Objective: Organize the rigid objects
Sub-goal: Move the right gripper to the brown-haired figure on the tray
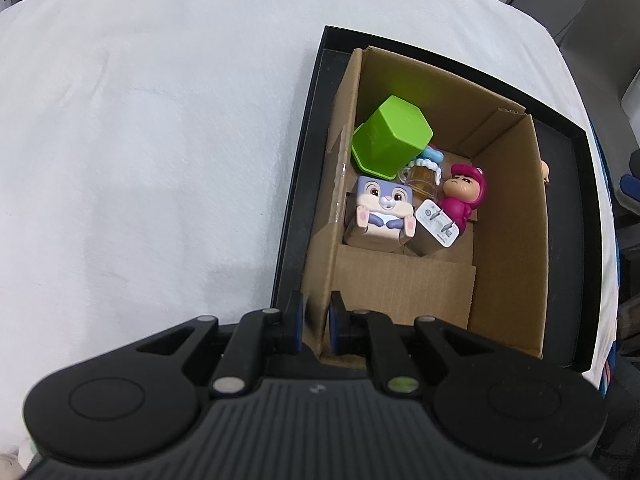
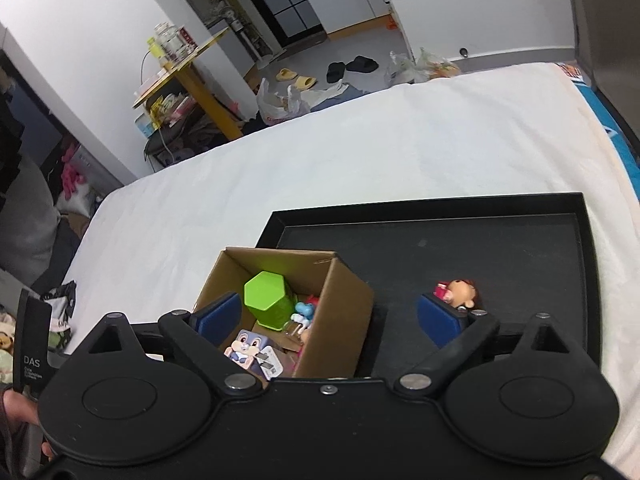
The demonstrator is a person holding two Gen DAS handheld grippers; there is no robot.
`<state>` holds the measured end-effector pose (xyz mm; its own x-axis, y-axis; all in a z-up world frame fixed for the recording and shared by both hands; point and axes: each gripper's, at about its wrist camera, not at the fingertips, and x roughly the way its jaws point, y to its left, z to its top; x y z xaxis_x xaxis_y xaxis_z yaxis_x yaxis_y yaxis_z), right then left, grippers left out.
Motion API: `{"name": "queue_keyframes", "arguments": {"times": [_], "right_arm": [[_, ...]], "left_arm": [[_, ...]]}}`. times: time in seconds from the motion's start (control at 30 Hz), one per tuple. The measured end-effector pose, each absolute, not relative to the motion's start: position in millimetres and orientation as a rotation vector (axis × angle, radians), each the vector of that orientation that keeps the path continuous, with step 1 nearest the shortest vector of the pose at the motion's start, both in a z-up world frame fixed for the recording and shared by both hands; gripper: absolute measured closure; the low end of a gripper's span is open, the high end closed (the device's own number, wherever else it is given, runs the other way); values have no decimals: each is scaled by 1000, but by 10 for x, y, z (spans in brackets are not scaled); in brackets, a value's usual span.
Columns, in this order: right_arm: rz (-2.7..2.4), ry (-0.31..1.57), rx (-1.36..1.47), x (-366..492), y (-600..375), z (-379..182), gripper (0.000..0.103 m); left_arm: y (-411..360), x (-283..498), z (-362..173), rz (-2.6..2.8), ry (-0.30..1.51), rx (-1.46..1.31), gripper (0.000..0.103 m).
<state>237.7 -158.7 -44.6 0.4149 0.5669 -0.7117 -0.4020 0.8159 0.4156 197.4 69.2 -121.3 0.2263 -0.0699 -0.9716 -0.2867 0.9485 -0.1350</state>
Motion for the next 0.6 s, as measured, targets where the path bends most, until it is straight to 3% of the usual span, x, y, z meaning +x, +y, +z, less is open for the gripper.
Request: {"name": "queue_keyframes", "arguments": {"times": [0.6], "right_arm": [[427,1029,385,2708,-2113,-1052,9]], "left_arm": [[710,1920,-1192,143,1327,-333,92]]}}
